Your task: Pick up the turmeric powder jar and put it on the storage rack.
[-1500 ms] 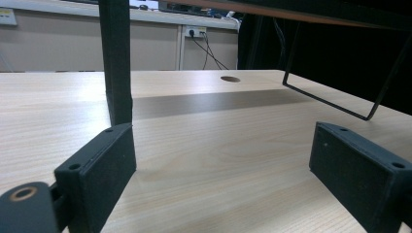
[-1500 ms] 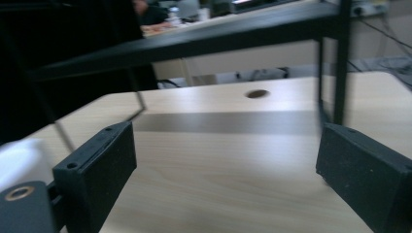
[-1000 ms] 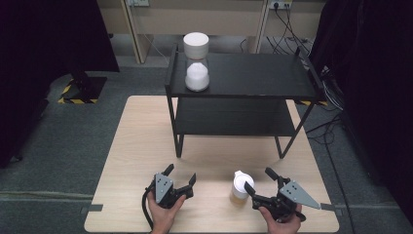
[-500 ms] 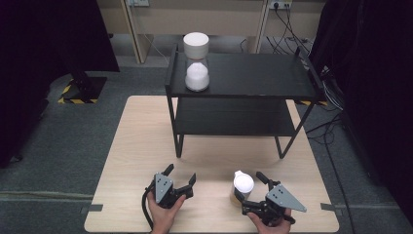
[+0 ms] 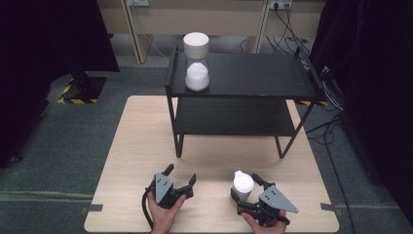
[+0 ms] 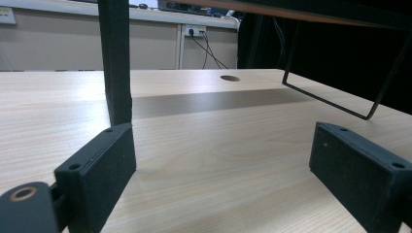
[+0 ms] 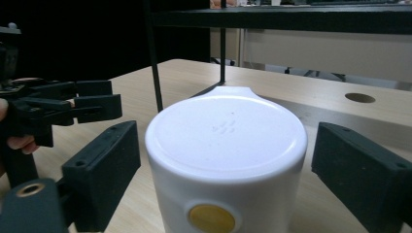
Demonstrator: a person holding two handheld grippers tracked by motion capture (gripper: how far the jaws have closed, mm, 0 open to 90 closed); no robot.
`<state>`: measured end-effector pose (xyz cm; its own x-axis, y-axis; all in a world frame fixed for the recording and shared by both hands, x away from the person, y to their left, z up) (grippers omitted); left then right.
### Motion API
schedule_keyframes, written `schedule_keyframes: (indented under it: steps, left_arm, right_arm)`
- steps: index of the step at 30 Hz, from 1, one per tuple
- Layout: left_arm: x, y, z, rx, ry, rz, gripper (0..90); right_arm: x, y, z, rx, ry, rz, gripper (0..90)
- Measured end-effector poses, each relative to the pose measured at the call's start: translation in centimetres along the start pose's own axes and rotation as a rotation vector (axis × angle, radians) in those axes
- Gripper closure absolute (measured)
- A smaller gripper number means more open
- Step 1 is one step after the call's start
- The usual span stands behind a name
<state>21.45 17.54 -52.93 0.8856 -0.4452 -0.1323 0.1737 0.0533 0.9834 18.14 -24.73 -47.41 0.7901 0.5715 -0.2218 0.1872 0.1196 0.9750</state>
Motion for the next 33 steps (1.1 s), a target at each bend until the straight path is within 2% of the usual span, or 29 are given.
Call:
schedule_keyframes:
  steps: [6, 10, 16, 23, 33]
  left_arm:
    - [0.0, 0.0, 0.0, 0.001, 0.000, 0.000, 9.1]
    - [0.0, 0.0, 0.0, 0.002, -0.002, -0.002, 9.1]
    - [0.0, 0.0, 0.0, 0.001, -0.003, -0.003, 9.1]
    - [0.0, 0.1, -0.1, -0.001, -0.005, -0.004, 9.2]
    - [0.0, 0.1, 0.0, 0.003, -0.003, -0.003, 9.2]
  right_arm:
    - [0.5, -0.2, -0.4, -0.006, -0.021, -0.032, 20.6]
    - [0.5, -0.4, -0.6, -0.011, -0.018, -0.025, 30.1]
    - [0.5, -0.2, -1.0, -0.017, -0.036, -0.032, 30.5]
    - [0.4, 0.3, -1.0, -0.001, -0.045, -0.044, 30.6]
    - [-0.3, 1.3, -0.8, -0.002, -0.061, -0.002, 30.7]
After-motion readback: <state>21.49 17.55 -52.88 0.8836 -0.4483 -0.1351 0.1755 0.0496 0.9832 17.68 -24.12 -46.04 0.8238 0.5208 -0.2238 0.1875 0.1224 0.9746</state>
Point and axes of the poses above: each handheld gripper's, and its own axes: x roughly forward along the jaws, y roughly out of its top, z roughly to its right, the point moved 3 cm from there along x, roughly forward along the jaws, and after that the axes turned 2 degrees about -z, right-handed, at the moved point
